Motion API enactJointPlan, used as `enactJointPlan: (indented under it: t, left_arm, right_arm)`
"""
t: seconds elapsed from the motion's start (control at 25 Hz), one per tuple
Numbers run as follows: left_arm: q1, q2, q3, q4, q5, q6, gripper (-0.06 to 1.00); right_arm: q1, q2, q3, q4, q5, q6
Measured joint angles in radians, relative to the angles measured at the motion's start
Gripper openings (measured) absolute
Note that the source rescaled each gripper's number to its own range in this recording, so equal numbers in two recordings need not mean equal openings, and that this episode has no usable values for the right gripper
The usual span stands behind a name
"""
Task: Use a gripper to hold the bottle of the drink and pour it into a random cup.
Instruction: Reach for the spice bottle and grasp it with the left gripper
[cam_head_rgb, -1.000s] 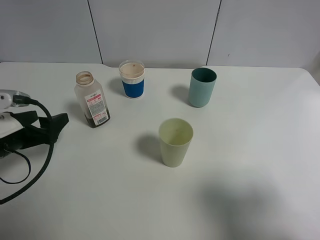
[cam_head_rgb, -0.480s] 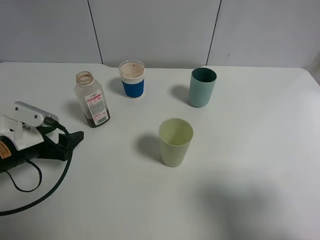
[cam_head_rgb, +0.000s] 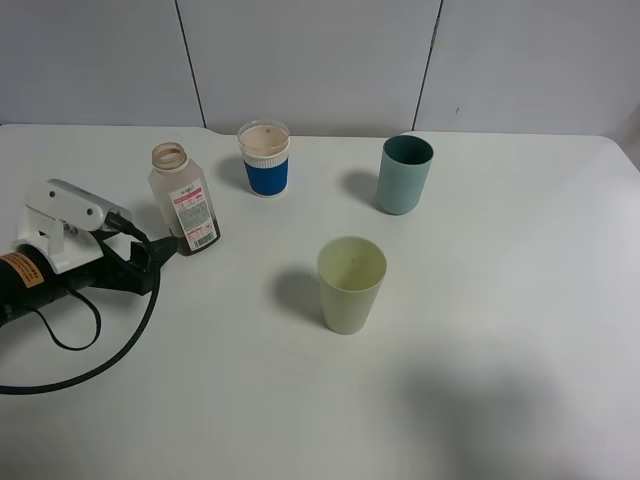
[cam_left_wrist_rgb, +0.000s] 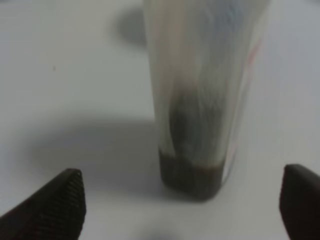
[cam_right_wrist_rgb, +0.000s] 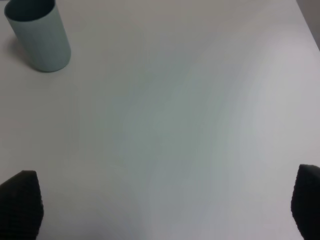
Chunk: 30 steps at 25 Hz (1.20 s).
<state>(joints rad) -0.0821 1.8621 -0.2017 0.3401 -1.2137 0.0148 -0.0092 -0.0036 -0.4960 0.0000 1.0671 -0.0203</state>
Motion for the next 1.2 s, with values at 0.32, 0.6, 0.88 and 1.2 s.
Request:
enactJointPlan:
  t: [0.32, 0.6, 0.88, 1.2]
  left_arm:
    - [0.0, 0.09, -0.088, 0.041, -0.002, -0.006, 0.64]
    - [0.0, 0.164, -0.178, 0.082, -0.002, -0.033, 0.64]
    - [0.0, 0.197, -0.254, 0.139, -0.002, -0.113, 0.64]
    - [0.0, 0.204, -0.274, 0.201, -0.002, -0.184, 0.63]
  right_arm:
    - [0.0, 0.0, 0.0, 0.0, 0.0, 0.0]
    - [0.0, 0.0, 0.0, 0.0, 0.0, 0.0]
    - [0.0, 0.0, 0.0, 0.0, 0.0, 0.0]
    - [0.0, 0.0, 0.0, 0.0, 0.0, 0.0]
